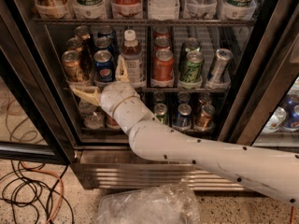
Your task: Pick pepsi can from middle shelf of fridge
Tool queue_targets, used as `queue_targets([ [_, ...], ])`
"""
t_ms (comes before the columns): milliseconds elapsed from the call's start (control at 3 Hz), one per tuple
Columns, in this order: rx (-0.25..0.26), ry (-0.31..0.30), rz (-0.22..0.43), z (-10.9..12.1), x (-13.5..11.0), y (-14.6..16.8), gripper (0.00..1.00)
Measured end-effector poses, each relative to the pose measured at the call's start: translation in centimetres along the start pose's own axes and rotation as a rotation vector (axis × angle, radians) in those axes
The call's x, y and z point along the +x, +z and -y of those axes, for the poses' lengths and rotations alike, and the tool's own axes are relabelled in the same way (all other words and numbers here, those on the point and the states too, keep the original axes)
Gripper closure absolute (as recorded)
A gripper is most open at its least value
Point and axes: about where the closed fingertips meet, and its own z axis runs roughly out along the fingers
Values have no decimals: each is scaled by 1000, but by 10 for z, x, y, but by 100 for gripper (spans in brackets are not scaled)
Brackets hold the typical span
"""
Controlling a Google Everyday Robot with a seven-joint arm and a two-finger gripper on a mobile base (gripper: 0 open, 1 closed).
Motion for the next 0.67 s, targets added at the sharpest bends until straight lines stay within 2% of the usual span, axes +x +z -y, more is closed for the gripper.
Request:
queue_targets([
  [333,4,-39,9,6,9,15,0],
  [667,6,-54,15,9,19,30,5],
])
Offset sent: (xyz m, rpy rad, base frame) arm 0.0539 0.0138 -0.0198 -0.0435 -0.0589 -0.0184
